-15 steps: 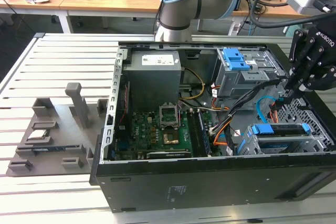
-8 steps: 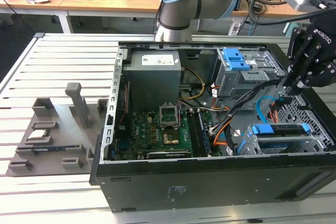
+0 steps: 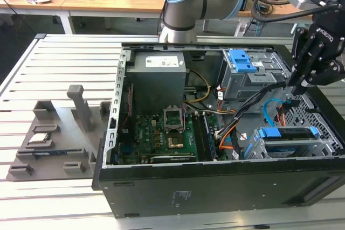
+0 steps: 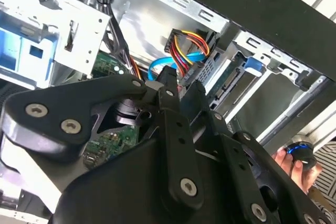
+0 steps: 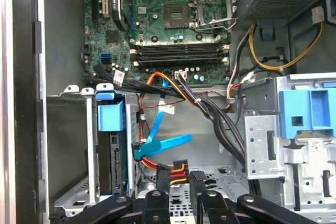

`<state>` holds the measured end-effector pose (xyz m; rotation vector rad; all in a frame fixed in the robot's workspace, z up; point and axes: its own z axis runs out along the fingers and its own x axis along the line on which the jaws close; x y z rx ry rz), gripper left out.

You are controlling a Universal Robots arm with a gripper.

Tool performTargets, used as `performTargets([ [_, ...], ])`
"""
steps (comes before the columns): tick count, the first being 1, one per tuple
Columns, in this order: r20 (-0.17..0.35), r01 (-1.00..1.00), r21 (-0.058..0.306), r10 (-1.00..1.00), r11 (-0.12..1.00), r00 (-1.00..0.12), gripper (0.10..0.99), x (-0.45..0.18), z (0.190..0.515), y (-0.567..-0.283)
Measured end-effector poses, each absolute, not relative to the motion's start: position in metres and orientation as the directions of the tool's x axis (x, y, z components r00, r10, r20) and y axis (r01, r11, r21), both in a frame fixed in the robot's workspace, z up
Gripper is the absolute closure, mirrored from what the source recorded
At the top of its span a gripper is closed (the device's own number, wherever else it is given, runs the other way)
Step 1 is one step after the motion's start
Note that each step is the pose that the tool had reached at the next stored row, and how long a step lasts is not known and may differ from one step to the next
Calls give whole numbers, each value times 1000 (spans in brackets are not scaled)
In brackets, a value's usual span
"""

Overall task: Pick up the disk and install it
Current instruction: 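Insert the first disk wire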

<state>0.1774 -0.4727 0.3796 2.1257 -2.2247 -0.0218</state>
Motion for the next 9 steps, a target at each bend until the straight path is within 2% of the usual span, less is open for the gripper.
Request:
performTargets([
  [9,48,-997,54,-998,47,-45,784,178,361,-482],
])
